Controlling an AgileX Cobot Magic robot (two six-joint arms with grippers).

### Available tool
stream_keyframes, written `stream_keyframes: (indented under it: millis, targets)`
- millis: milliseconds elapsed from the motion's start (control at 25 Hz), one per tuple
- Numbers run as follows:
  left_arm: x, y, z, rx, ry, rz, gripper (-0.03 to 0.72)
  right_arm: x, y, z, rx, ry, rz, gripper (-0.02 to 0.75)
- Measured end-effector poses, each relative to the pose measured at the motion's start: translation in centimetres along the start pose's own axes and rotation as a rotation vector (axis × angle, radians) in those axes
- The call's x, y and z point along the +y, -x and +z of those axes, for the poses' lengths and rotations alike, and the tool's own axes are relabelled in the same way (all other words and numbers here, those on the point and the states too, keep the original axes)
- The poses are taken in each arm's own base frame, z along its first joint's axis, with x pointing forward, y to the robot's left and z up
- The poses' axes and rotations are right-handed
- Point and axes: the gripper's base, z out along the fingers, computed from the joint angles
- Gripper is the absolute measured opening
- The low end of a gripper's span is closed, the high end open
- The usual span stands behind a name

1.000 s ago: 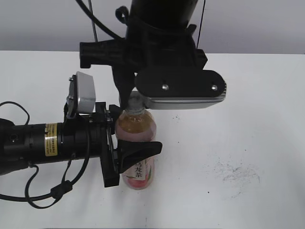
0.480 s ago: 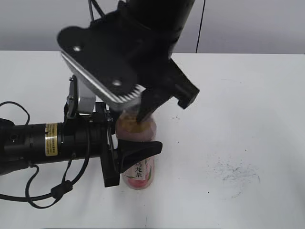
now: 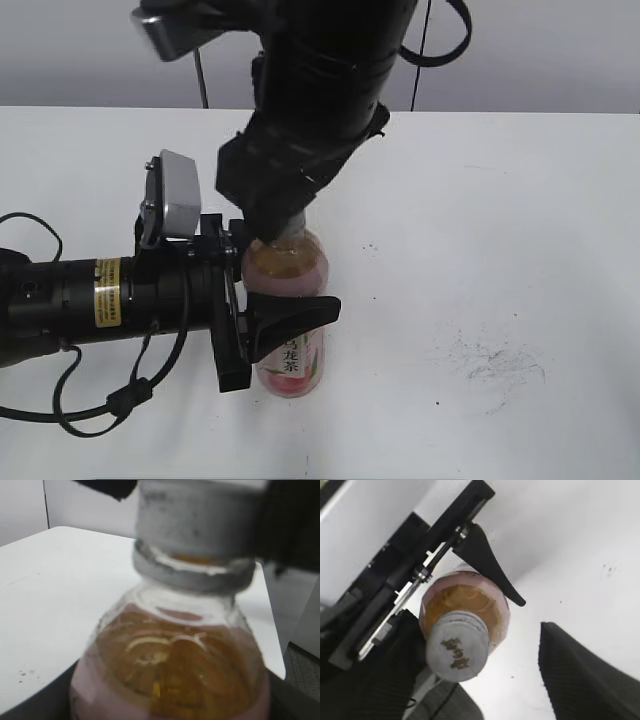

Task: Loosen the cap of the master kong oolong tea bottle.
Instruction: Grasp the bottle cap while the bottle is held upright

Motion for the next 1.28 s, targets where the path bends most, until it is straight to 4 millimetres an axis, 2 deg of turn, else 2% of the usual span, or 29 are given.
stream_keyframes:
  millis: [120,240,400,600,720,920,1040,1280]
  targets:
    - [0.00,0.00,0.00,0.000,0.000,0.000,0.445,-0.03,-0.01,0.00,0.001,-0.003,0.204,0.540]
    - [0.00,0.00,0.00,0.000,0.000,0.000,0.445,-0.01,0.00,0.00,0.000,-0.001,0.280,0.494]
    - [0.00,0.00,0.00,0.000,0.000,-0.001,0.445,-0.01,0.00,0.00,0.000,-0.001,0.300,0.445]
    - [0.02,0.01,0.00,-0.001,0.002,-0.001,0.445,0.14,0.05,0.00,-0.003,0.012,0.276,0.270]
    - [0.03,0.00,0.00,0.000,0.003,-0.002,0.445,0.14,0.05,0.00,-0.003,0.012,0.211,0.270]
    - [0.03,0.00,0.00,0.000,0.003,-0.002,0.445,0.15,0.05,0.00,-0.005,0.013,-0.073,0.270]
    - [0.01,-0.01,0.00,0.001,0.001,-0.001,0.445,0.22,0.08,0.00,-0.011,0.019,-0.327,0.270]
    - [0.01,-0.01,0.00,0.001,0.001,0.000,0.445,0.24,0.10,-0.03,-0.019,0.017,-0.945,0.270]
